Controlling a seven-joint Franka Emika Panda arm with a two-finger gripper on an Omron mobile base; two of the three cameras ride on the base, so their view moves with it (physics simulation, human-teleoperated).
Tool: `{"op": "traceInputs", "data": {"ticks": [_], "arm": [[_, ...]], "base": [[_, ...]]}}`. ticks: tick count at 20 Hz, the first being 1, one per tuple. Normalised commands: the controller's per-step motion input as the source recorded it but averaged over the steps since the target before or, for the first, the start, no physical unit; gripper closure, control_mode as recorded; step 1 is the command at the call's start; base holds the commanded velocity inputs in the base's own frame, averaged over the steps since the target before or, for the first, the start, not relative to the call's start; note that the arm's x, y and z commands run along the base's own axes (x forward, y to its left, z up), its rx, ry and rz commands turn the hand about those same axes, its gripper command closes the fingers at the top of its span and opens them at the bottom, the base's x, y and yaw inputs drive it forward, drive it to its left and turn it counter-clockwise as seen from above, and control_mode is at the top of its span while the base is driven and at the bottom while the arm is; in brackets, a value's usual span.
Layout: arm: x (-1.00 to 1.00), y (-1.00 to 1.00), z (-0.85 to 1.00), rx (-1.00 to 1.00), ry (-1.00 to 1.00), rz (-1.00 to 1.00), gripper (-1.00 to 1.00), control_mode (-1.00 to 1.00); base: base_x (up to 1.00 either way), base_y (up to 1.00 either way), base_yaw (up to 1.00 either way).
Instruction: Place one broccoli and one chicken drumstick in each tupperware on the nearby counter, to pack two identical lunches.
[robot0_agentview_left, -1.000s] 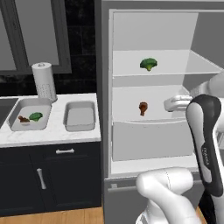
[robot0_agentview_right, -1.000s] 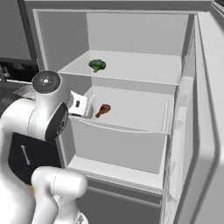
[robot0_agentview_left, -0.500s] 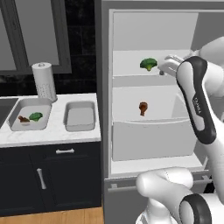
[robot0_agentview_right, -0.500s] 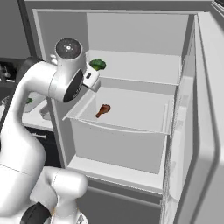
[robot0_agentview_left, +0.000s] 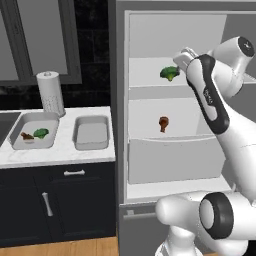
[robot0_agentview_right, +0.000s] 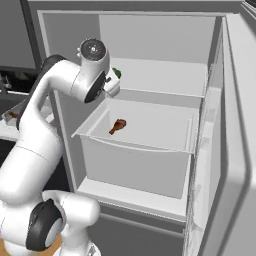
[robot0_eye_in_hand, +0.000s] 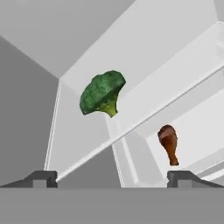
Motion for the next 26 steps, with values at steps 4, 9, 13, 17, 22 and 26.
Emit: {"op": "traceInputs", "data": {"ticks": [4,9,13,17,22,26], "arm": [[0.5,-0.11,0.0,0.03,0.0,-0.01,-1.0,-1.0],[0.61,-0.13,0.0,0.05,0.05,0.0,-1.0,-1.0],[0.87,-0.03,-0.03,0.01,0.09,0.0,-1.0,-1.0],[0.82,0.0,-0.07,0.0,0.09,0.0,-1.0,-1.0],[0.65,0.0,-0.13,0.0,0.05,0.0,-1.0,-1.0],[0.39,0.0,-0.18,0.0,0.01,0.0,-1.0,-1.0]], "base": [[0.0,0.0,0.0],[0.0,0.0,0.0],[0.0,0.0,0.0],[0.0,0.0,0.0],[0.0,0.0,0.0],[0.0,0.0,0.0]]}}
